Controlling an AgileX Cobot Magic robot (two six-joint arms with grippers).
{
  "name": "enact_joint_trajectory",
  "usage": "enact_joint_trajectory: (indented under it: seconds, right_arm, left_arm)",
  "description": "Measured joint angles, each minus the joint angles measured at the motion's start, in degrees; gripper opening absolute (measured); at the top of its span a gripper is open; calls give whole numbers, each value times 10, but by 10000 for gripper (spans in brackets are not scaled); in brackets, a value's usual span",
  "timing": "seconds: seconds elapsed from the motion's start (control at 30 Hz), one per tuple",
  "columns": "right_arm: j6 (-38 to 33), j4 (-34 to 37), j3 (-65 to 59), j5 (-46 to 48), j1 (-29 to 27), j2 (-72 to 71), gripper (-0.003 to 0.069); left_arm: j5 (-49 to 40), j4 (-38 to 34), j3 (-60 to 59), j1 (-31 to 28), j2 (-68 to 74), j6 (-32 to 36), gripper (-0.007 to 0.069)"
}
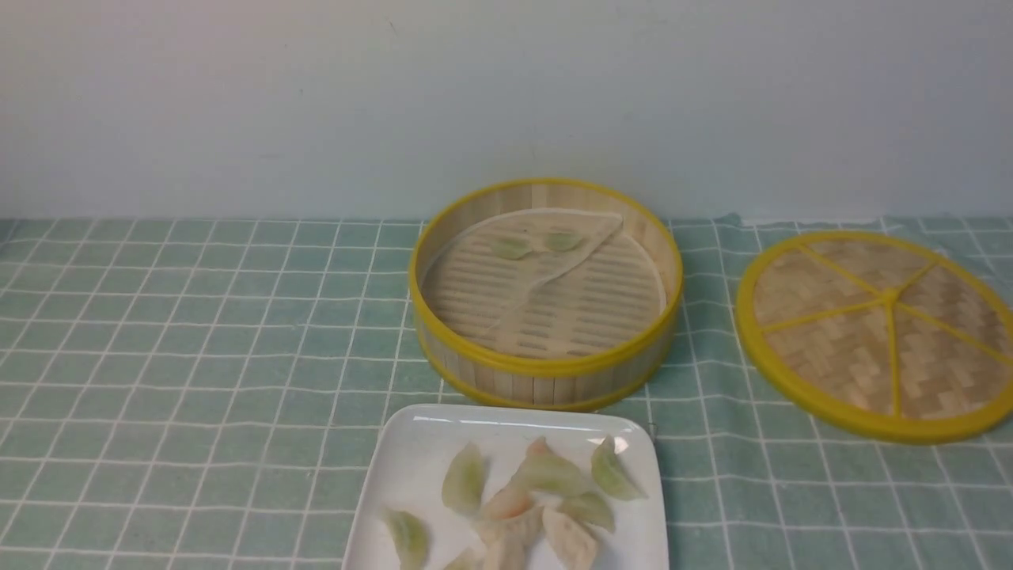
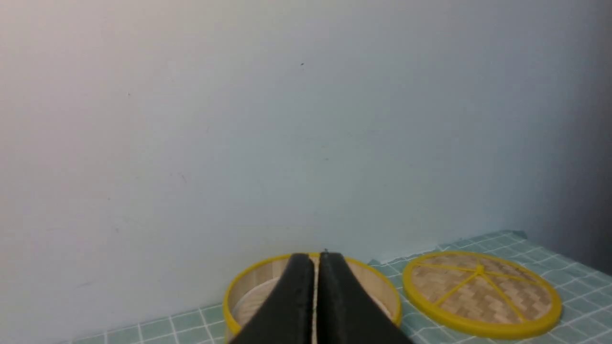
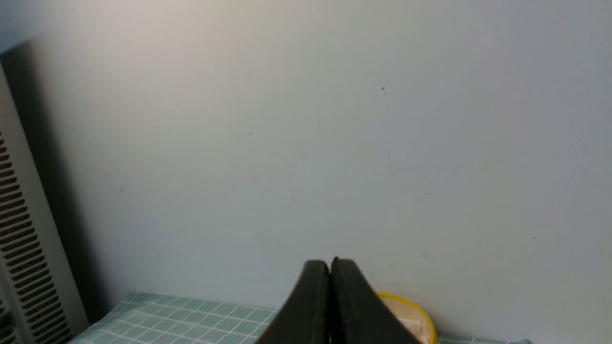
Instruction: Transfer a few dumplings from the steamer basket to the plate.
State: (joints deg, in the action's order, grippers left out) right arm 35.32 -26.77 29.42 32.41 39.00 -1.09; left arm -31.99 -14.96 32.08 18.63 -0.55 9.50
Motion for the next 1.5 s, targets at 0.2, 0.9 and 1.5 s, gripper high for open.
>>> enact_joint_trajectory:
  seconds: [0.2, 0.9, 1.5]
  right_arm:
    - [0, 0, 0, -1, 0, 0, -15]
    - [1, 0, 0, -1, 0, 0, -15]
    - [2, 0, 0, -1, 0, 0, -15]
  left_arm:
    - [10, 92, -73, -24, -4, -6, -6]
    - [92, 110, -334, -161, -4, -1, -6]
    - [97, 110, -334, -161, -4, -1, -6]
